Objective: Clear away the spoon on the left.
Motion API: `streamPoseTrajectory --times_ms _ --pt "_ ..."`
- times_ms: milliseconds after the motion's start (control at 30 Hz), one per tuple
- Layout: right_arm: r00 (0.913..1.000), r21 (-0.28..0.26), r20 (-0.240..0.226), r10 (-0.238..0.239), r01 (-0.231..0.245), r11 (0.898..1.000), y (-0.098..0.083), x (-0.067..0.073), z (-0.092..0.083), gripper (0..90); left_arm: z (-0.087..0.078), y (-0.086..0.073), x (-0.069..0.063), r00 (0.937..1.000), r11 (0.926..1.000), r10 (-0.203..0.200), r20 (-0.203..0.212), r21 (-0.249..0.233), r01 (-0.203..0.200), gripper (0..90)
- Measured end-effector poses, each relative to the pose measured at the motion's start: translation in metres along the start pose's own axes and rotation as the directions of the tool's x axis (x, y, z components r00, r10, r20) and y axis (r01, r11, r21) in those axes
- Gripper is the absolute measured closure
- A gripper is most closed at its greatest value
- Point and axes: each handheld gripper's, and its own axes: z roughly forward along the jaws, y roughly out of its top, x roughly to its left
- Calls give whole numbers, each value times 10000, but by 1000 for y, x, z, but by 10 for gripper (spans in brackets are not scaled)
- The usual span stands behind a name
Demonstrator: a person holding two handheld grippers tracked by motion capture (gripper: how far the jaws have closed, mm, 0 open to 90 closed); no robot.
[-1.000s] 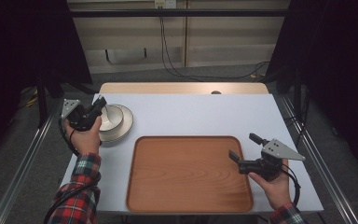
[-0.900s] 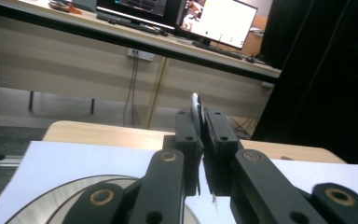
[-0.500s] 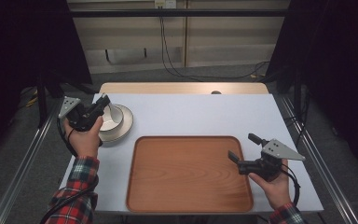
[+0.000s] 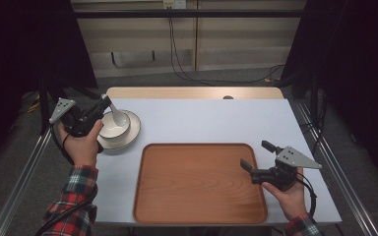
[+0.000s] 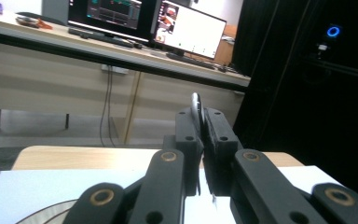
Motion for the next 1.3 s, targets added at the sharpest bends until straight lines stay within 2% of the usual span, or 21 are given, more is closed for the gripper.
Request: streamPoseTrajectory --times_ms 333,433,500,733,967,1000,1033,1100,1200,1233,1300 --pt "9999 26 -11 119 -119 9999 1 0 0 16 0 -3 -17 9978 9993 47 667 371 -72 856" --pt "10000 8 -13 95 -95 10000 1 0 0 15 0 -8 -22 9962 9991 -195 854 387 162 856" --pt "10000 55 -3 -32 32 10000 1 0 0 12 -1 -12 -22 9952 9986 -97 970 529 45 855" --pt "10000 51 -1 -64 64 10000 1 1 0 5 -2 -24 -30 9903 9962 -379 1339 827 269 856" --pt "10000 62 -58 -30 30 10000 0 1 2 5 -6 -30 -39 9827 9945 -499 1785 997 324 855" --pt "10000 60 -52 -24 24 10000 0 1 1 5 -7 -31 -39 9791 9940 -518 1967 1048 315 855" --pt "10000 66 -79 6 -6 10000 0 1 1 8 -7 -33 -41 9803 9938 -540 1902 1054 343 855" --pt "10000 110 -81 -29 30 9999 0 0 1 9 -9 -35 -42 9775 9921 -690 1995 1163 463 855" --pt "10000 120 -95 -13 14 9999 0 0 0 8 -10 -37 -44 9724 9908 -751 2211 1264 478 855" --pt "9999 101 -158 -38 39 9999 0 0 0 6 -11 -39 -46 9728 9909 -760 2190 1256 492 855" --pt "9998 43 -143 -127 128 9999 0 0 1 3 -13 -42 -47 9684 9886 -776 2369 1440 440 855"
